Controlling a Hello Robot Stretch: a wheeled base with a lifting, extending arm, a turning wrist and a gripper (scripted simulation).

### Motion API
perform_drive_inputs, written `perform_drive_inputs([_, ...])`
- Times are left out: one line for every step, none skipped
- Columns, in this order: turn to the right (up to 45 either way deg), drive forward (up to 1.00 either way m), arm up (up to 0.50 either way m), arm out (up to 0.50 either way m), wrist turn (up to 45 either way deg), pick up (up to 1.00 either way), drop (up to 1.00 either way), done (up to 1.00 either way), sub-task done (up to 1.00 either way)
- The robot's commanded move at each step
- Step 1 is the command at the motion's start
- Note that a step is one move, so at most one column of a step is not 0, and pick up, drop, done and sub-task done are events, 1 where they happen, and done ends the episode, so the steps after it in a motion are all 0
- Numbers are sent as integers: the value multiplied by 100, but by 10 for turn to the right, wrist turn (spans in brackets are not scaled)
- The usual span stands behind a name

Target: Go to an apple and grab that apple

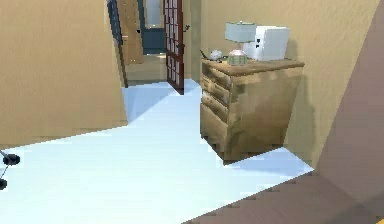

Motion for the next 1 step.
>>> perform_drive_inputs([0, 0, -10, 0, 0, 0, 0, 0, 0])
